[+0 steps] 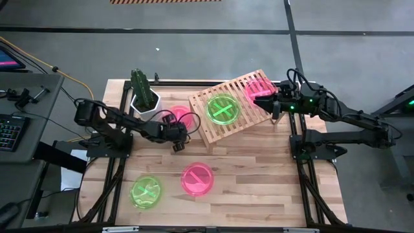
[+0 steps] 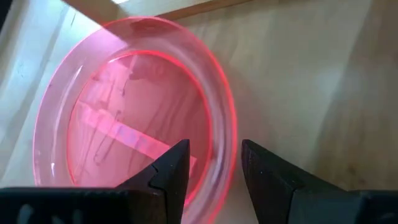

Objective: Place and stack plates onto a shelf
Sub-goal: Stack the top pink plate on top of the other pink plate on the shelf

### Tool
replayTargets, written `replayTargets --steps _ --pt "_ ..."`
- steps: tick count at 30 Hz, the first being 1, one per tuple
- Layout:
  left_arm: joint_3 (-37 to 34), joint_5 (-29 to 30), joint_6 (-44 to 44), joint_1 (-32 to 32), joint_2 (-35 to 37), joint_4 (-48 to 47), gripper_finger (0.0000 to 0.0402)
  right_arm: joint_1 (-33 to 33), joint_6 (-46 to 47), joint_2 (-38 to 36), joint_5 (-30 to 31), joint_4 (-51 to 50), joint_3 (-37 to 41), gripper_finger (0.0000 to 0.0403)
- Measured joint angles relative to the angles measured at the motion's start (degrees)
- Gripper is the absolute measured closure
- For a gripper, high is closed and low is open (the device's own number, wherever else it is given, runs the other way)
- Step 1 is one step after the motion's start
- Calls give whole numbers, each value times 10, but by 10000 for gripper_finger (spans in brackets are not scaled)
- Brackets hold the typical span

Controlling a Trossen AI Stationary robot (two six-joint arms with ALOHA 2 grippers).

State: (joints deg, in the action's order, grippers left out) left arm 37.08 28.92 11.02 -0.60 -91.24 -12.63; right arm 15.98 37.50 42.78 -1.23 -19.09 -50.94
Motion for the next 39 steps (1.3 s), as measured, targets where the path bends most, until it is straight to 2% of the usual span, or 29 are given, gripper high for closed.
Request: replayTargets --steps 4,7,14,22,31,34,39 --pt "1 -32 7 -27 -4 3 268 0 0 0 -1 0 0 242" --pt "1 -56 9 -37 -4 3 285 0 1 0 -1 0 0 242" --pt "6 -96 30 -40 9 -11 391 0 1 0 -5 0 0 242" --pt "67 -134 60 -9 95 -140 400 0 -3 0 -5 0 0 242" --pt "175 -249 148 55 227 -364 401 0 2 0 -5 1 0 242" --pt "223 -251 175 82 259 -404 401 0 28 0 -5 14 0 242" --pt "343 -191 160 97 252 -399 401 0 44 0 -22 103 0 242"
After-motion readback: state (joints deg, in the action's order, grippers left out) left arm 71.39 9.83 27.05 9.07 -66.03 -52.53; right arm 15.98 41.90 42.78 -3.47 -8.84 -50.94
